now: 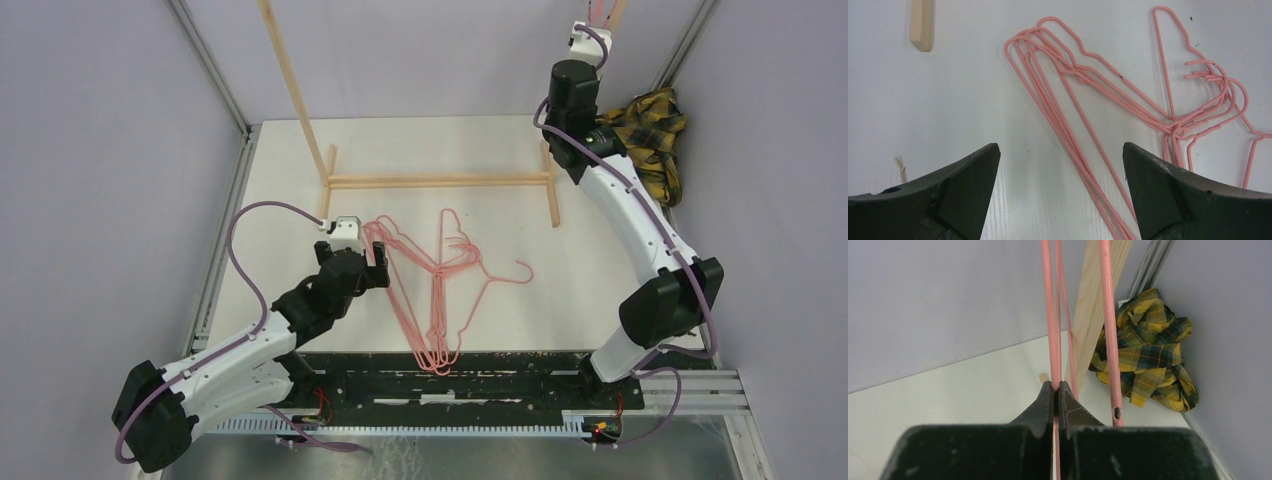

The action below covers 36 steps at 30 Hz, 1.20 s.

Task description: Organize the hangers

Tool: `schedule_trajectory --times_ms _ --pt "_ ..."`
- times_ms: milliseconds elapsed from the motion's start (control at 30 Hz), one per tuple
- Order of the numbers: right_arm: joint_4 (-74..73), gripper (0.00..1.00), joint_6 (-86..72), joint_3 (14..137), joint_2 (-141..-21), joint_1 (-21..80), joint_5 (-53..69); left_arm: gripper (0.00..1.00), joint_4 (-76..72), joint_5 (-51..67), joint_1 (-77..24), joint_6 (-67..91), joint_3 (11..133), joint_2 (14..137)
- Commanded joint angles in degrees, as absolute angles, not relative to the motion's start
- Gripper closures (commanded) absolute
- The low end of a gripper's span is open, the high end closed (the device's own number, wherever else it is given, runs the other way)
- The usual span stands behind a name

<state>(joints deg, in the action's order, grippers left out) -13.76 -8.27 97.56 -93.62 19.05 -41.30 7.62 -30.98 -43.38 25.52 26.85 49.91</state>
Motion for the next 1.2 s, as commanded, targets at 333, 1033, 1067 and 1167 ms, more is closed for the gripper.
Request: schedule_trajectory --times_ms 333,1033,1067,1167 --pt "-17.88 0.29 -11.72 91.1 -84.02 17.45 -34.48 0.01 5.82 -31.68 -43.47 26.56 28.16 50.26" --pt "-16.76 0.26 -8.32 78.63 -58.28 17.84 -12.89 0.01 3.07 -31.64 -43.38 27.07 26.88 56.34" --pt "-17.52 0.27 -8.65 78.57 -58.5 18.19 -10.17 0.01 2.77 -31.6 -43.42 27.07 26.83 56.87" --pt "-20.26 0.29 -9.22 77.3 -60.16 21.6 -5.89 0.01 1.95 -31.47 -43.42 27.07 26.72 58.36"
